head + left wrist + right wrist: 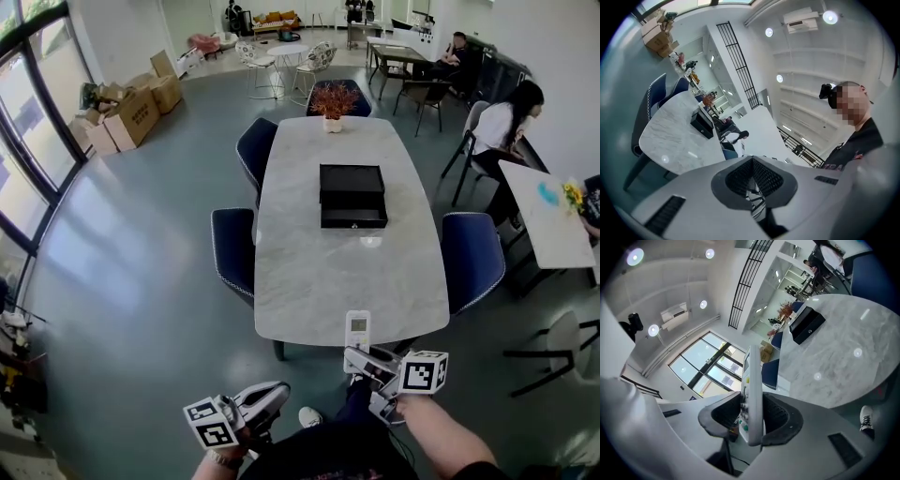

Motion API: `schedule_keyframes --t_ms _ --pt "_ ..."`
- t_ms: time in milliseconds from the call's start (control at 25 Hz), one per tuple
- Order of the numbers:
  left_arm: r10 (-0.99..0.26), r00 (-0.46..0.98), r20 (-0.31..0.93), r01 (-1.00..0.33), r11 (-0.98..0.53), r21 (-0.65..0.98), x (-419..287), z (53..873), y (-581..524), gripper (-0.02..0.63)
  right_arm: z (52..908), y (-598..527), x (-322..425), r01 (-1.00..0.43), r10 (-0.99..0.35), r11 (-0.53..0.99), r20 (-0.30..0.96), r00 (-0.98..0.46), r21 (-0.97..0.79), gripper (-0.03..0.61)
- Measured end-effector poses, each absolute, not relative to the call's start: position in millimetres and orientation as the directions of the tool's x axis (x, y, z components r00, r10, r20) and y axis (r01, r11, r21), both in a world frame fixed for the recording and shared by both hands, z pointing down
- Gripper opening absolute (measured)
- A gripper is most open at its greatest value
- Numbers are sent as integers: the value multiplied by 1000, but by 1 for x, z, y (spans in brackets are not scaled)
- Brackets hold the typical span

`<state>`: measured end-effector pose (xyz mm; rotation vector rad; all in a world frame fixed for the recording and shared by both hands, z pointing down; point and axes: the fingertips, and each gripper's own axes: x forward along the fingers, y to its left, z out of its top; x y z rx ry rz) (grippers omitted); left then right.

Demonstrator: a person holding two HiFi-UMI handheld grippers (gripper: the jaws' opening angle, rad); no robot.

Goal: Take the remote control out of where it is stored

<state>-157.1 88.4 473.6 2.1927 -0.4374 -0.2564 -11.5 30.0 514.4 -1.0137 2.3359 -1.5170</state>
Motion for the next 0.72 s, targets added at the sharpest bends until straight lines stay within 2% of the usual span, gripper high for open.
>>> schedule_keyframes --t_ms 200,480,720 --pt "-361 932 -34 -192 -572 798 -150 475 105 5 512 78 -23 -417 -621 244 189 -761 -875 143" --pt "-299 954 -32 -155 -579 800 -129 479 118 6 501 121 -31 -302 -630 227 97 -771 -926 143" --pt "-278 960 -28 -142 -571 808 -119 479 125 5 487 135 -27 -296 -637 251 73 -767 -922 143"
